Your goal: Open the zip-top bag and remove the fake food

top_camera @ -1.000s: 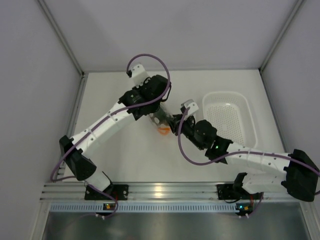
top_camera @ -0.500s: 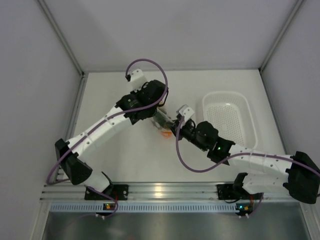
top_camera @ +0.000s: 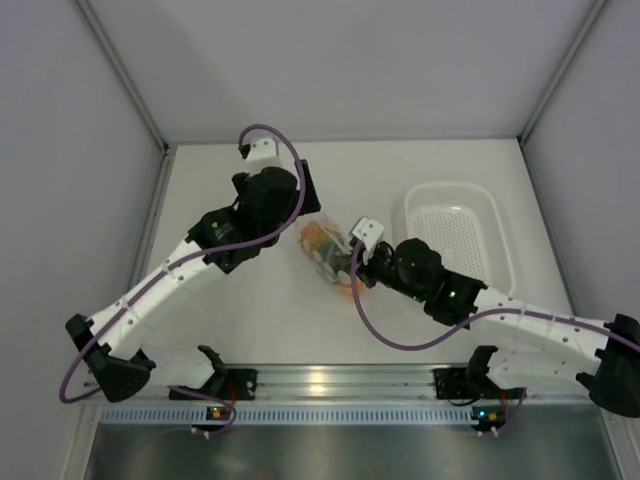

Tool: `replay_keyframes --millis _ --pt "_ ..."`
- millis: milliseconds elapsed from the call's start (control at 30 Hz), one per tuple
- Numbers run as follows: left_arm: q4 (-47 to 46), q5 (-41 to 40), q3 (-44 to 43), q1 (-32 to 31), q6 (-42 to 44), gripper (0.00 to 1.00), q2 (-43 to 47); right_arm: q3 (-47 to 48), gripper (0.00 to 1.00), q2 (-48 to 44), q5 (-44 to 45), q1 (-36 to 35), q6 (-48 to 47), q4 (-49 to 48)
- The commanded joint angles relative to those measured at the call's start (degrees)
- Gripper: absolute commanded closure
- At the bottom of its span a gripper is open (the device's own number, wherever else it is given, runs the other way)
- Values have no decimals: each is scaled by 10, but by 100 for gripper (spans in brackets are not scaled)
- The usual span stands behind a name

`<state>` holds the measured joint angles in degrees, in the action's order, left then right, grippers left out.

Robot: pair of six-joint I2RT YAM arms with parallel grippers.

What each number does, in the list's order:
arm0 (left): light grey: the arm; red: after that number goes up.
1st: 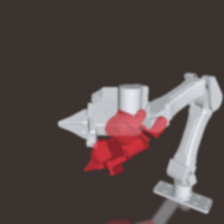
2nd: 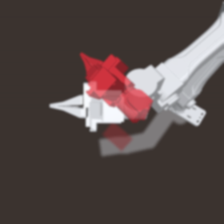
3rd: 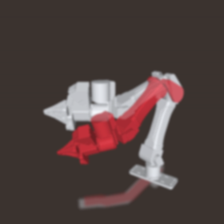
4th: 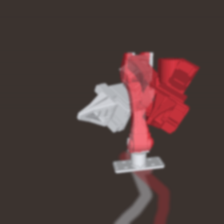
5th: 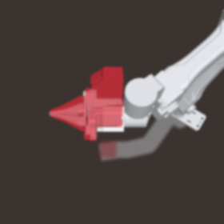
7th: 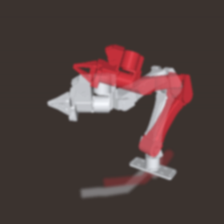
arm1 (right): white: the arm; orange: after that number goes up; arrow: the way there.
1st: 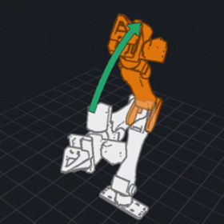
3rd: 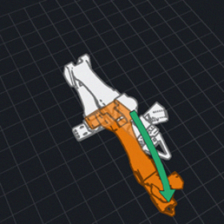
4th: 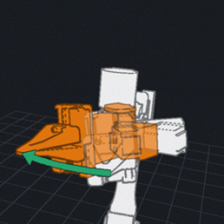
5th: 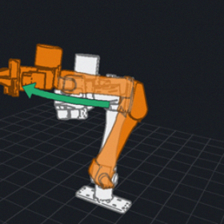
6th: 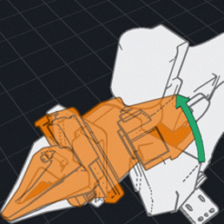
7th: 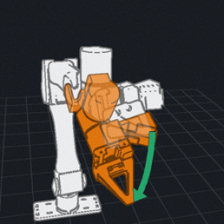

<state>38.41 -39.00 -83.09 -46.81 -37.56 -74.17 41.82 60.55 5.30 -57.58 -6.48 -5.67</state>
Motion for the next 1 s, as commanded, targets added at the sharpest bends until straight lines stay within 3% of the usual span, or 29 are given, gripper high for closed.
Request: replay_keyframes --millis 0,100,167,200,233,433,667,967 --pt "-208 184 79 8 240 2 68 36 100 -42 -25 5 -26 23" --pt "-313 273 148 10 347 2 127 28 100 -65 -29 5 -28 29" --pt "-329 353 177 12 391 2 154 26 100 -76 -32 5 -30 40" --pt "-329 387 179 15 409 2 156 26 100 -83 -32 5 -31 45" --pt "-316 491 180 17 430 2 158 26 100 -87 -34 5 -35 55" --pt "-228 737 177 18 565 2 147 29 100 -112 -49 5 -57 108" --pt "-220 769 203 19 653 4 127 12 100 -144 -100 5 -76 132" --pt "-162 778 145 31 671 7 20 9 100 -161 -115 5 -85 152"
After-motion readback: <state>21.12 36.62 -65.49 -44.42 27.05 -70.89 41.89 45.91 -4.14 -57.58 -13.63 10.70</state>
